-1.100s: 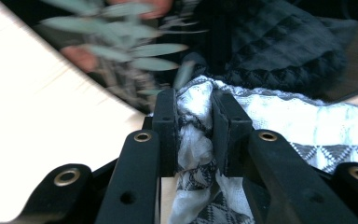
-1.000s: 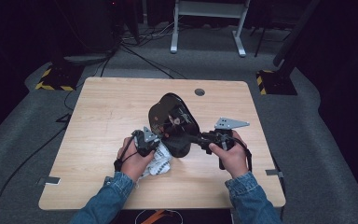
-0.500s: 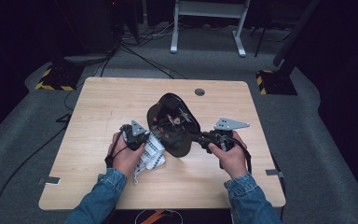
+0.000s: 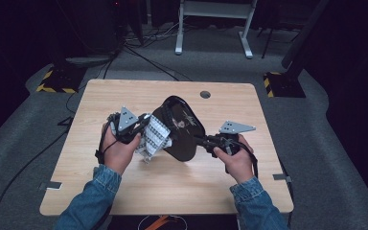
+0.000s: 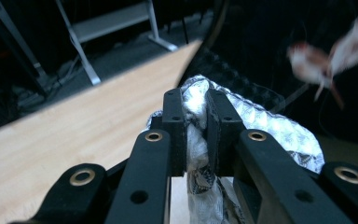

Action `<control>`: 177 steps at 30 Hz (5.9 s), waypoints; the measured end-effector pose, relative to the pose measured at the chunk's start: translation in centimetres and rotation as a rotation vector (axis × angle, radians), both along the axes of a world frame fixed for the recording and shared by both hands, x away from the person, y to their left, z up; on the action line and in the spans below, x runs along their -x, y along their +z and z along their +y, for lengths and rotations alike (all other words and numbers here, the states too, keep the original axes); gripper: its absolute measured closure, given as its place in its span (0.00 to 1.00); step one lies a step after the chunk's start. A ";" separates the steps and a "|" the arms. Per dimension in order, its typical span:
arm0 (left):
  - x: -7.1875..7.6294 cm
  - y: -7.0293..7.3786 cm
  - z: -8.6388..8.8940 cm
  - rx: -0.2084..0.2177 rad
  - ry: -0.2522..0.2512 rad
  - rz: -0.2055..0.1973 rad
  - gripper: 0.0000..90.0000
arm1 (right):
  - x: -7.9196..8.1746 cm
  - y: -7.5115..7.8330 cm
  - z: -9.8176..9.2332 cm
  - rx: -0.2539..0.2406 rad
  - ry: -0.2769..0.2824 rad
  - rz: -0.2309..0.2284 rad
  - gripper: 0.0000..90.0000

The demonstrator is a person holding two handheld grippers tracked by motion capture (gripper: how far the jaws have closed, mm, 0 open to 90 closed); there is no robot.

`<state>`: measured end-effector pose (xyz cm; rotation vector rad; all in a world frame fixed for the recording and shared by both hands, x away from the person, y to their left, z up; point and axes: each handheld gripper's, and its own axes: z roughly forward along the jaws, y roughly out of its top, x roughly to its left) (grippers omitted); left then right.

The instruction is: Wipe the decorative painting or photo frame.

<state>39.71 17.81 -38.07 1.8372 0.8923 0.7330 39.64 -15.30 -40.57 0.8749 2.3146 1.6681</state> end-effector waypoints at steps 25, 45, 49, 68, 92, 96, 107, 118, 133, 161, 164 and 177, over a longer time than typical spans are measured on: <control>-1.4 8.6 -3.2 0.045 -0.086 -0.163 0.88 | 0.8 0.0 0.2 0.005 -0.012 -0.002 0.87; -3.8 6.9 -5.7 -0.003 -0.105 -0.137 0.88 | 0.9 0.0 0.2 0.012 -0.006 -0.013 0.87; -4.0 6.5 -5.4 -0.005 -0.091 -0.132 0.89 | 0.9 0.0 0.3 0.012 -0.006 -0.013 0.87; -5.5 2.5 -3.8 -0.026 -0.036 -0.007 0.89 | 0.9 0.0 0.1 0.021 -0.008 -0.003 0.87; -6.4 -1.4 -1.5 -0.026 0.030 0.052 0.89 | 0.9 0.0 0.3 0.014 -0.004 -0.004 0.87; -6.4 -2.1 -1.1 -0.017 0.049 0.070 0.89 | 0.9 0.0 0.3 0.014 -0.004 -0.004 0.87; -6.5 -4.2 -0.4 -0.046 0.076 0.127 0.89 | 0.9 0.0 0.3 0.017 -0.005 -0.004 0.87; -6.2 -6.3 -0.1 -0.050 0.087 0.187 0.89 | 0.9 0.0 0.4 0.017 -0.004 -0.004 0.87; -5.4 -8.9 -0.6 -0.083 0.066 0.271 0.89 | 0.8 0.0 0.4 0.013 -0.007 -0.002 0.87; -3.3 -11.0 -1.3 -0.143 -0.009 0.363 0.89 | 0.6 0.0 0.3 0.016 -0.016 -0.006 0.88; -2.5 -10.5 -0.8 -0.138 -0.045 0.368 0.88 | 0.5 -0.1 0.2 0.017 -0.020 -0.007 0.88; 1.8 -6.1 1.7 -0.110 -0.106 0.313 0.87 | 0.5 -0.2 0.2 0.020 -0.017 -0.013 0.88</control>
